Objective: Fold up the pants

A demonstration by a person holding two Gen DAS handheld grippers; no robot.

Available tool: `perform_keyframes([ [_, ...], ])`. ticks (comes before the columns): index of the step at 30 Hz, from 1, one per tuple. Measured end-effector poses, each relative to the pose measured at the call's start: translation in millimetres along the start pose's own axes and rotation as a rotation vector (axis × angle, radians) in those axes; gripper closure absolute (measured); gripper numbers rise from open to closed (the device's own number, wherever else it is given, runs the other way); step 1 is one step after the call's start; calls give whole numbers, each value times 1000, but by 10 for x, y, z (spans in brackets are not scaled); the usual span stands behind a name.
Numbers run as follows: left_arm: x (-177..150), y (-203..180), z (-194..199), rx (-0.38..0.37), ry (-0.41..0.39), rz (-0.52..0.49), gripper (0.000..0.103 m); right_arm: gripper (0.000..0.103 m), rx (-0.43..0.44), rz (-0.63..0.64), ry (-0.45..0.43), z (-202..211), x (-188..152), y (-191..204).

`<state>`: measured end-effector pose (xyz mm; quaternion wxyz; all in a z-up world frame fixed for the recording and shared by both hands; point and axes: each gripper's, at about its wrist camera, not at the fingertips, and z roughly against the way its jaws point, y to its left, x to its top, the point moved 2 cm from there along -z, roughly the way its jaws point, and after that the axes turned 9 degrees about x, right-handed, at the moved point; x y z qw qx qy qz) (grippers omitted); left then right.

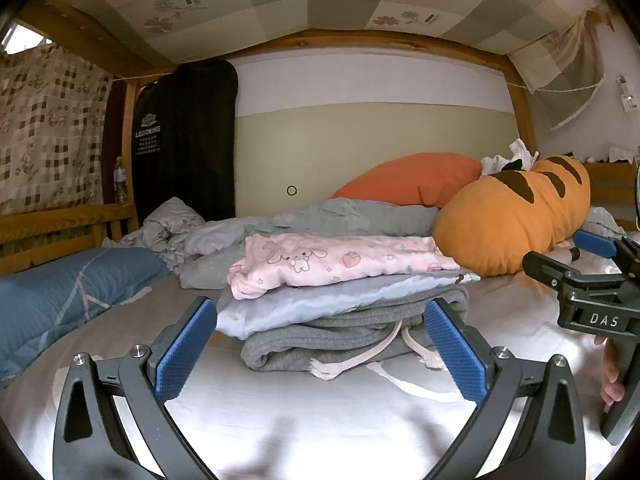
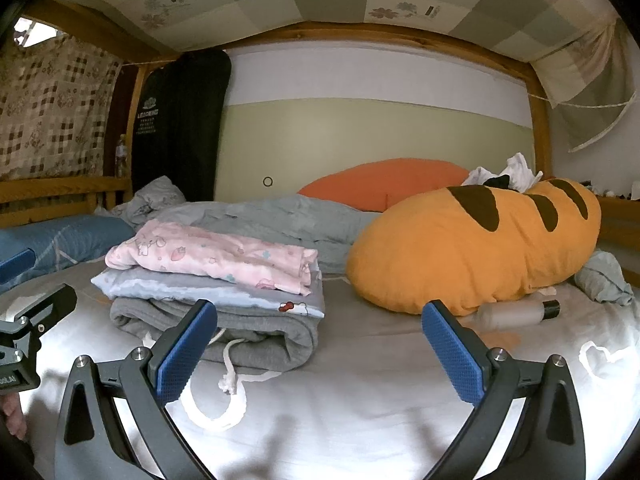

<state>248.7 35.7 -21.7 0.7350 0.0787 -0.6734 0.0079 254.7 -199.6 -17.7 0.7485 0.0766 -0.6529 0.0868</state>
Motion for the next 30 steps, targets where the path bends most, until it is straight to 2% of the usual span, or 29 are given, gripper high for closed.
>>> perform_keyframes([
  [20, -8, -28, -11, -6, 11, -9, 0, 1, -8, -11, -1, 13, -7, -46],
  [30, -41, -132, -28, -7, 12, -73, 0, 0, -8, -12, -1, 13, -6, -44],
])
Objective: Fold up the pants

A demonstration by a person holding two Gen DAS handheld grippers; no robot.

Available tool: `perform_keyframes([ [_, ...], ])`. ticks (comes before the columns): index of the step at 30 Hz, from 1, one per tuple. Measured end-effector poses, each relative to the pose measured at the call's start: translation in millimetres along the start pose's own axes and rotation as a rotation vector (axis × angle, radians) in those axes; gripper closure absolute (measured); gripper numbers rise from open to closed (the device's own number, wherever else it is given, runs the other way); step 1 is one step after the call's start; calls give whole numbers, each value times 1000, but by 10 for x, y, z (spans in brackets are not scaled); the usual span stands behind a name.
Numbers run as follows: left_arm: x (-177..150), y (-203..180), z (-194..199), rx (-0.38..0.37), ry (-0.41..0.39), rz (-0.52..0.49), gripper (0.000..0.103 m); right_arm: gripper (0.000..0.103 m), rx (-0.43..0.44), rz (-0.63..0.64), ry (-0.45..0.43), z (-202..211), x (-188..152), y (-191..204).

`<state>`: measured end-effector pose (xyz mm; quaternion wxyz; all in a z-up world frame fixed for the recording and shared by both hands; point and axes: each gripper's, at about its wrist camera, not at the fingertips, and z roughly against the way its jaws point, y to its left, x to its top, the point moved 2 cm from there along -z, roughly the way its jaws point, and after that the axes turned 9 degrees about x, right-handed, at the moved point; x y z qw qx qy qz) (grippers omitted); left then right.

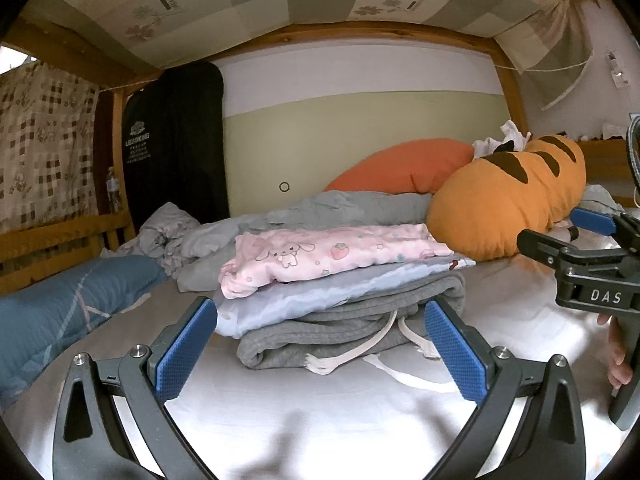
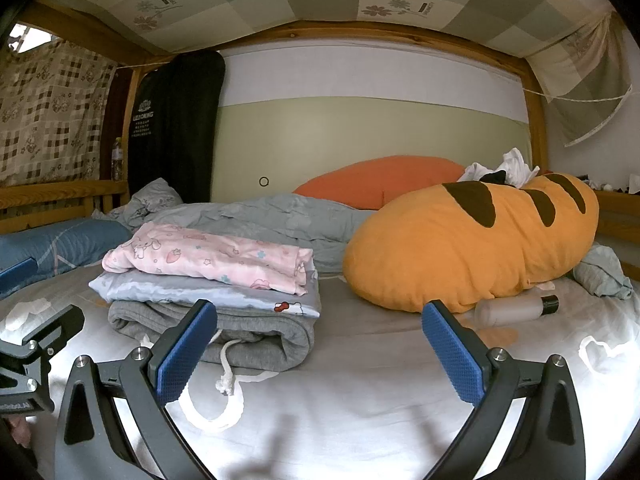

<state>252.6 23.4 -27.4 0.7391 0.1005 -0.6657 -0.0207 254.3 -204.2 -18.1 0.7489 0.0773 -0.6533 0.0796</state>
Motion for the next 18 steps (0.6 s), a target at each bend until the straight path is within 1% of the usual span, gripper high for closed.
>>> perform_keyframes([
  [7, 2, 49, -37, -1, 22, 30, 0, 0, 1, 0, 0, -2, 1, -1],
  [18, -14, 53, -71, 5, 37, 25, 0, 0, 1, 0, 0, -2, 0, 1],
])
